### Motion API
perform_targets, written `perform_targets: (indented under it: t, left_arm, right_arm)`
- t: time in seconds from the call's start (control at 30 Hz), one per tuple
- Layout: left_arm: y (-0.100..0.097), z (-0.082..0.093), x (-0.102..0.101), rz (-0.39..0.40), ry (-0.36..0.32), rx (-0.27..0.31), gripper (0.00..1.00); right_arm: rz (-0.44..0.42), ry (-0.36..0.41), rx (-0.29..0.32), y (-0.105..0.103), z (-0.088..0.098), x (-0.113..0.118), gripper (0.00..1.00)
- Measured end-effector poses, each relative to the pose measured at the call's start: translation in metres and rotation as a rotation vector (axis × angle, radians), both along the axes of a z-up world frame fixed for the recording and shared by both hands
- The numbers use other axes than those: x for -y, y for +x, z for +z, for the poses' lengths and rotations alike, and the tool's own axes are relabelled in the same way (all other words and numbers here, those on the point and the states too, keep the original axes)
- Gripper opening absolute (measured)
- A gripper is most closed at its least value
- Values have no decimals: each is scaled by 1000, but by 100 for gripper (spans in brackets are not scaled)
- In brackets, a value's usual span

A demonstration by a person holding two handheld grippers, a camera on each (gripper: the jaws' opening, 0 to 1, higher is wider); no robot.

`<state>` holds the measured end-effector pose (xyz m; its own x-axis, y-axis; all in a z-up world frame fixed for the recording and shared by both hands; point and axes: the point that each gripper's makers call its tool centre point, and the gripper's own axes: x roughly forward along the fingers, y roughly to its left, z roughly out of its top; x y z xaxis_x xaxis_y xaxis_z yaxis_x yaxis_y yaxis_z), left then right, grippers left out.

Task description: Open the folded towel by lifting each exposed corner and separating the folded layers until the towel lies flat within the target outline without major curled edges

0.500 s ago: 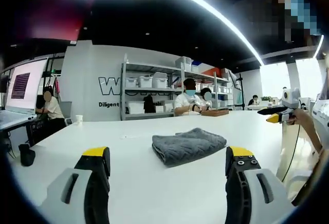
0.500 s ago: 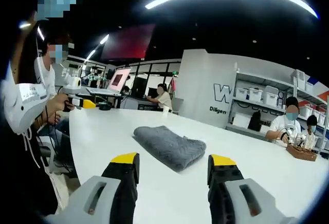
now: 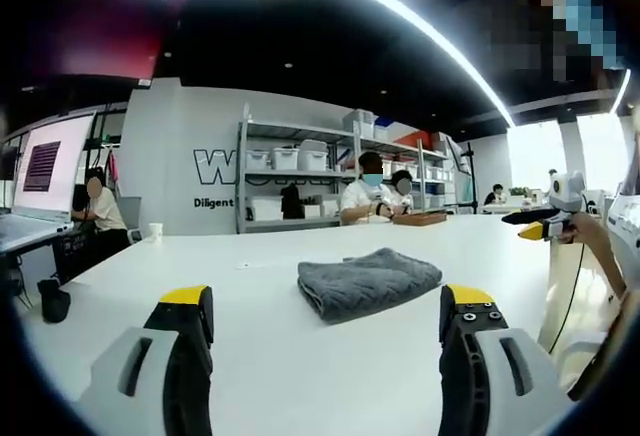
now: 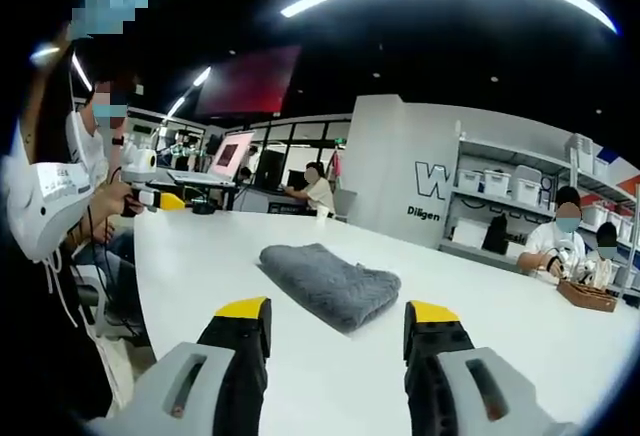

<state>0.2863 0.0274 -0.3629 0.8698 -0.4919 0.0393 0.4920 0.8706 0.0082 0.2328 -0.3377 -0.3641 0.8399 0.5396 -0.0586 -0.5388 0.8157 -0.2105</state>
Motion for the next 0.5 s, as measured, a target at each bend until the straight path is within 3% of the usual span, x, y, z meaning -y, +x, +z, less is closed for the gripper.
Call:
perform_targets:
  t: [0.5]
  left_arm:
    - [2, -2, 1, 4, 0, -6, 92]
  right_arm:
    - [-7, 0, -8, 2, -3, 2, 52]
